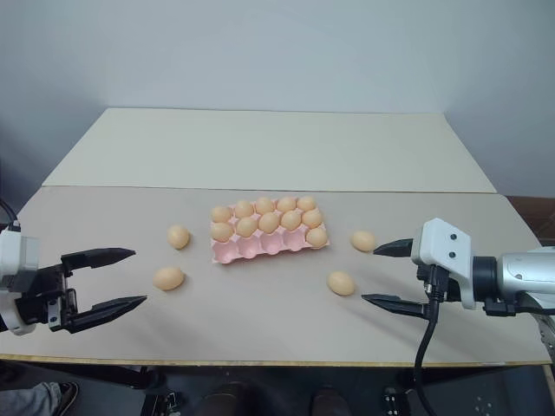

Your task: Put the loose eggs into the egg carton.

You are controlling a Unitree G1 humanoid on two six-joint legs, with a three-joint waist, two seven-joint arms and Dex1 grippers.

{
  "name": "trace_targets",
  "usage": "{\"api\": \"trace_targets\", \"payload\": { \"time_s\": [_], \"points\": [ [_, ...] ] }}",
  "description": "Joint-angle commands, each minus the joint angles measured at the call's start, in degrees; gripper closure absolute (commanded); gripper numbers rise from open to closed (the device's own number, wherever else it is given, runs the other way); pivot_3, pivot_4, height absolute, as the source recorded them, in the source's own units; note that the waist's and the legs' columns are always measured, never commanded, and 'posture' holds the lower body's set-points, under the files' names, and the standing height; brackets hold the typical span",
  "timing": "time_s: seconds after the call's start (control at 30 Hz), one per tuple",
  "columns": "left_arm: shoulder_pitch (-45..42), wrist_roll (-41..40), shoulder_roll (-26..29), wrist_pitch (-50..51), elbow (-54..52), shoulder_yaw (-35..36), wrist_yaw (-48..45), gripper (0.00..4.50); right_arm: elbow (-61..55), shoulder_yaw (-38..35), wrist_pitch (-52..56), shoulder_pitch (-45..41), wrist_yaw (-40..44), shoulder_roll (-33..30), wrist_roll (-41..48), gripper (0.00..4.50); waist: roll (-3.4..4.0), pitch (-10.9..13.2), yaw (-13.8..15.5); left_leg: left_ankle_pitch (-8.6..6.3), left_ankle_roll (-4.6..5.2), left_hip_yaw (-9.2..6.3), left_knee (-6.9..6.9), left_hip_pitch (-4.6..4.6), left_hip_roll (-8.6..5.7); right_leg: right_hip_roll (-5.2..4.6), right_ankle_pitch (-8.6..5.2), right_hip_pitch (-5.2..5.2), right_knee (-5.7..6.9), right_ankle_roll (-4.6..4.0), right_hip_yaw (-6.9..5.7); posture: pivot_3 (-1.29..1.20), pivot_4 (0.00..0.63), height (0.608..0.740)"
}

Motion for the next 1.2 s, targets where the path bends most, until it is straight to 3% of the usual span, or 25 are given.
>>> {"api": "trace_targets", "payload": {
  "time_s": [0.03,0.77,0.97,1.2],
  "points": [
    [0.46,0.01,-0.12,-1.55,-1.28,1.87,-0.25,0.04,-0.43,-1.36,-1.29,-0.96,0.12,-0.84,-0.21,0.0,0.0,0.0,0.0,0.0,0.0,0.0,0.0,0.0,0.0,0.0,0.0,0.0,0.0,0.0,0.0,0.0,0.15,0.74],
    [-2.08,-1.48,-0.88,-0.68,-2.96,-1.74,2.79,0.04,1.26,-0.69,-0.87,-3.63,-1.97,-1.15,-0.81,0.0,0.02,0.01,0.03,0.0,0.0,0.0,-0.01,-0.01,0.0,-0.03,0.0,0.0,-0.01,0.0,0.0,0.0,0.15,0.74],
    [-5.08,-1.02,-0.58,-0.98,-1.52,-4.89,3.12,0.04,6.93,7.29,-1.67,-11.26,-7.21,0.94,-5.41,0.0,0.03,0.02,-0.24,0.0,0.0,0.01,0.01,0.04,0.0,0.0,0.02,0.01,0.0,-0.04,0.01,0.0,0.15,0.74],
    [-7.93,-0.47,-1.57,-1.25,-1.0,-8.9,3.95,0.04,27.31,23.39,-4.6,-27.39,-8.16,6.95,-17.12,0.0,0.11,0.08,-1.03,0.01,0.0,0.06,-0.01,-0.03,-0.02,0.05,0.03,-0.11,0.0,-0.04,0.05,0.0,0.15,0.74]
  ]
}}
